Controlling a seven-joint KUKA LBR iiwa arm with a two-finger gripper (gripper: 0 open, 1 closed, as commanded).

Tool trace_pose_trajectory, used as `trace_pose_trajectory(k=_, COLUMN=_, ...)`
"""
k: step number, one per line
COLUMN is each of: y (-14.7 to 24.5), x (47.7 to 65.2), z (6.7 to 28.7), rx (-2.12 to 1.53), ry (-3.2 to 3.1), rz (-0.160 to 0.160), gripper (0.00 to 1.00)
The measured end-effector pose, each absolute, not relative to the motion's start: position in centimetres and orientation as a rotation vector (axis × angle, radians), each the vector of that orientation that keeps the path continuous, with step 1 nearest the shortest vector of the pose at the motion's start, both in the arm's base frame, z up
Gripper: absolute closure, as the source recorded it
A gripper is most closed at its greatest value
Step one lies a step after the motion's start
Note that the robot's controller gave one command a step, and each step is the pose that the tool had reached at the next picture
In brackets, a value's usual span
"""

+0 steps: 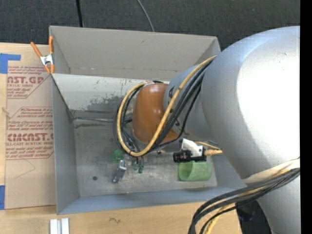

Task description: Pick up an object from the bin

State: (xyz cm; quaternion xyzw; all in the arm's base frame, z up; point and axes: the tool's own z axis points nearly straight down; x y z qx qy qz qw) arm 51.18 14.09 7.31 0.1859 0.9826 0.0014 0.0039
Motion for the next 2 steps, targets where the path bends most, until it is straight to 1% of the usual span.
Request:
trace_pose_trajectory(k=1, y=13.41, x=50.23, z=7.33, rx=0.783, ry=3.031, rz=0.011, gripper=0.0)
trace_pose_trajectory(k=2, y=13.56, x=50.14, z=7.52, rx=0.783, ry=3.038, rz=0.011, gripper=1.0)
